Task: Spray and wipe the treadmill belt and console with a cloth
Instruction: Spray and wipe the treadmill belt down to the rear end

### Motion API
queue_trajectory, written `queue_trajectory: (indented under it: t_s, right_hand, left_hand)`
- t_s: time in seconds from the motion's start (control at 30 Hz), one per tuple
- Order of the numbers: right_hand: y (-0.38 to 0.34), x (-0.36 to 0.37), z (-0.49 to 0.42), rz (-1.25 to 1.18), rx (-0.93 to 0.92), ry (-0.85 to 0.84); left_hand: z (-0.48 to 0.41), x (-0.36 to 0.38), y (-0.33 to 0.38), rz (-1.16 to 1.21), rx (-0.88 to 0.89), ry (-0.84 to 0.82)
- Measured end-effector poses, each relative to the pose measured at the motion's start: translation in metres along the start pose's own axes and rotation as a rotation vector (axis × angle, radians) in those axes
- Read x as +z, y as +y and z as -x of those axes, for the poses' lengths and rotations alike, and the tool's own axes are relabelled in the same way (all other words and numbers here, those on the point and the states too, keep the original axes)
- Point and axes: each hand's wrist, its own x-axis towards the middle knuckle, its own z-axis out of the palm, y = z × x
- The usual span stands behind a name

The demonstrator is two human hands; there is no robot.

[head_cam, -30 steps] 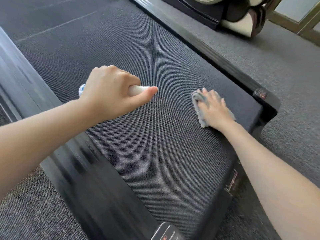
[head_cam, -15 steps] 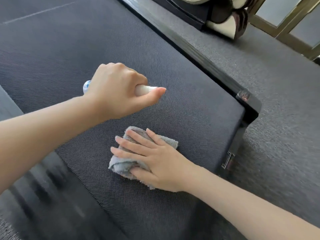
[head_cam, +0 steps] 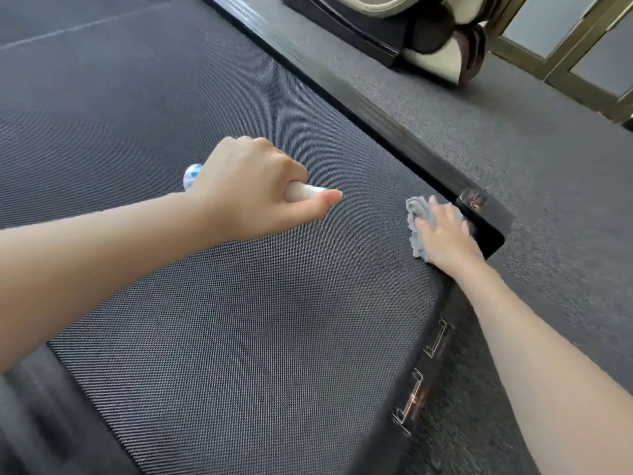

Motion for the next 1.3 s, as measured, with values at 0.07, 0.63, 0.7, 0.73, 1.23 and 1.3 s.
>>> queue_trajectory:
  t_s: [0.07, 0.63, 0.7, 0.73, 1.23, 1.3]
  right_hand:
    - [-0.026, -0.002, 0.032, -0.036, -0.172, -0.034]
    - [-0.056, 0.000, 0.046, -0.141, -0.594, -0.032]
    - [-0.024, -0.003, 0.006, -0.058, -0.409, -0.037]
    - [-0.005, -0.004, -0.012, 0.011, -0.308, -0.038]
    - [-0.088, 0.003, 0.123, -0.141, -0.926, -0.274]
    - [-0.080, 0.012, 0.146, -0.118, -0.977, -0.277]
  left_hand:
    - [-0.005, 0.001, 0.002, 0.007, 0.016, 0.008]
    - [-0.032, 0.024, 0.014, -0.019, 0.053, -0.022]
    - [-0.031, 0.024, 0.013, -0.030, 0.039, -0.041]
    - [-0.031, 0.023, 0.012, -0.034, 0.037, -0.044]
    - [-0.044, 0.021, 0.018, -0.041, 0.087, -0.022]
    - [-0.045, 0.023, 0.020, -0.041, 0.092, -0.012]
